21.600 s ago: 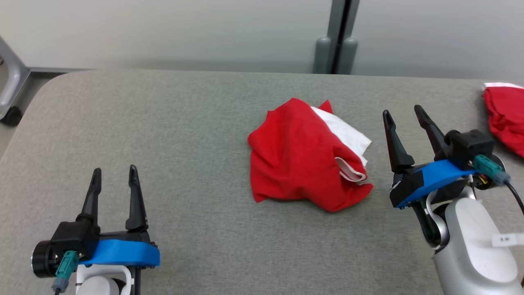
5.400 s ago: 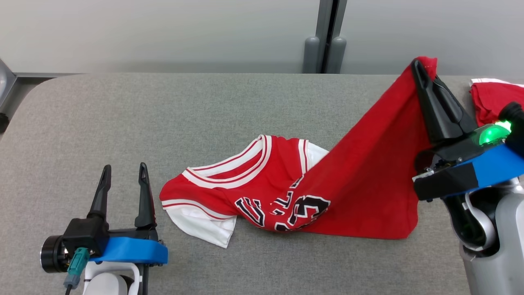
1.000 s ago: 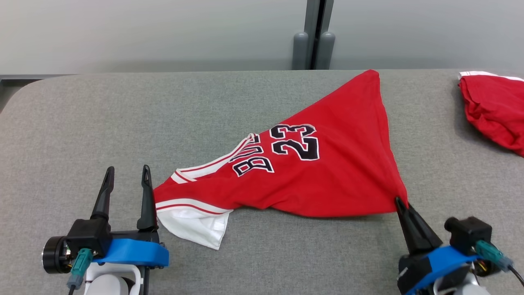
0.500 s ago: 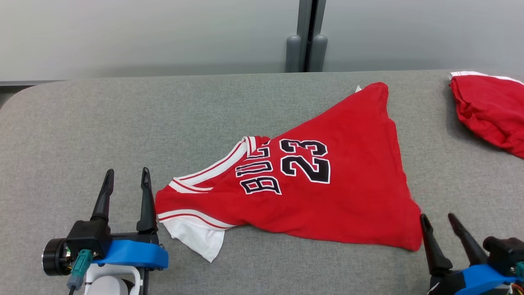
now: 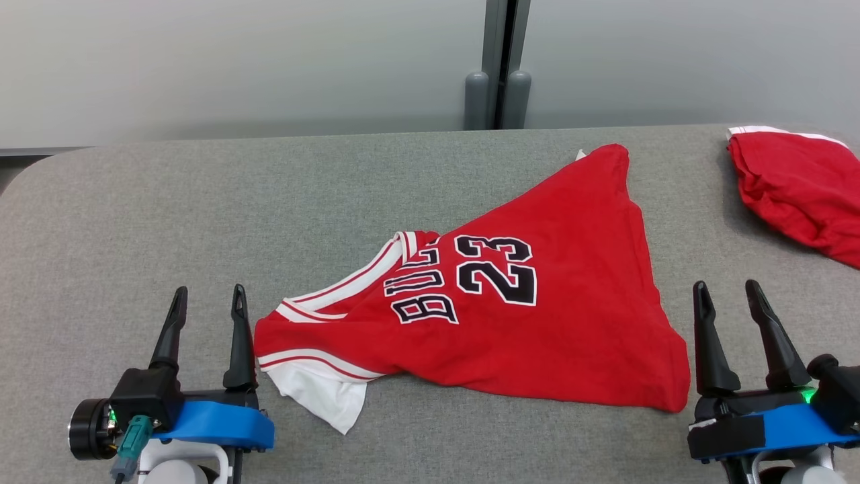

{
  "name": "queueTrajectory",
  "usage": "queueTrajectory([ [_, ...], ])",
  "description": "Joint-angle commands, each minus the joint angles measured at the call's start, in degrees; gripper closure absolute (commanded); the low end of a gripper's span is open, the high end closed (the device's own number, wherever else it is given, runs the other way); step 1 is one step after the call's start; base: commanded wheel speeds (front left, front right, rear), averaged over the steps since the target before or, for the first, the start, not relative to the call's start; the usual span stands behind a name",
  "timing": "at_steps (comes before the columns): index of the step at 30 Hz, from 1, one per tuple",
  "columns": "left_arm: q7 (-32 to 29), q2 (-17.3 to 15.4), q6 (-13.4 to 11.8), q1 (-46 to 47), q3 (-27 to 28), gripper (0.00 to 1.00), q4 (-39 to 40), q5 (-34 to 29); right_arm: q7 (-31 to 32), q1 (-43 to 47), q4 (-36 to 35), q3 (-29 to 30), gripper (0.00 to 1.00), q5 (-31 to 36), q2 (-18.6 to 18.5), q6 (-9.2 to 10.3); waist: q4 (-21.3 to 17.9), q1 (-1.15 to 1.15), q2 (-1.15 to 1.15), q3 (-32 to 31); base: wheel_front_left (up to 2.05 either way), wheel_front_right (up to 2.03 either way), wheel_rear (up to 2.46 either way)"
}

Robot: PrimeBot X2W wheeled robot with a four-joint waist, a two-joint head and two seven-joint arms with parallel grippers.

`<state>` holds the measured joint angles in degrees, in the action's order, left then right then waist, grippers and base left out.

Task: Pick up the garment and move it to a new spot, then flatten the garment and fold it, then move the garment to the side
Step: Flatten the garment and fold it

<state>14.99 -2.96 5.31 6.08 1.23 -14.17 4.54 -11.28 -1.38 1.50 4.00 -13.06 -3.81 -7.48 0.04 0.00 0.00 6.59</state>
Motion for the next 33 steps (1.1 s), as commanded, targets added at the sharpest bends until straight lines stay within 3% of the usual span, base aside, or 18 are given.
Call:
queueTrajectory([
  [1,0.26,-0.07,0.24,0.11,0.29,0.00,-0.19,-0.18,-0.68,-1.03,0.18,-0.47,0.00,0.62,0.38,-0.03,0.00,0.00,0.00,0.05,0.00,0.00,0.00],
  [15,0.08,-2.36,1.32,7.47,-1.59,0.00,-4.85,-0.47,-1.88,-3.19,2.05,-1.77,0.00,2.17,0.91,-0.03,-0.81,0.00,0.00,2.14,0.00,0.00,0.00],
  [25,-7.29,-6.03,2.21,15.69,-6.85,0.00,-15.73,1.46,-1.38,-4.31,3.71,-2.08,0.00,1.68,0.91,-0.02,-2.31,0.00,0.00,4.12,0.00,0.00,0.00],
  [33,-12.26,-7.80,2.30,16.28,-10.27,0.00,-23.76,5.30,-1.74,-4.81,4.56,-1.67,0.00,1.67,0.90,-0.03,-2.74,0.00,0.00,5.49,0.00,0.00,0.00],
])
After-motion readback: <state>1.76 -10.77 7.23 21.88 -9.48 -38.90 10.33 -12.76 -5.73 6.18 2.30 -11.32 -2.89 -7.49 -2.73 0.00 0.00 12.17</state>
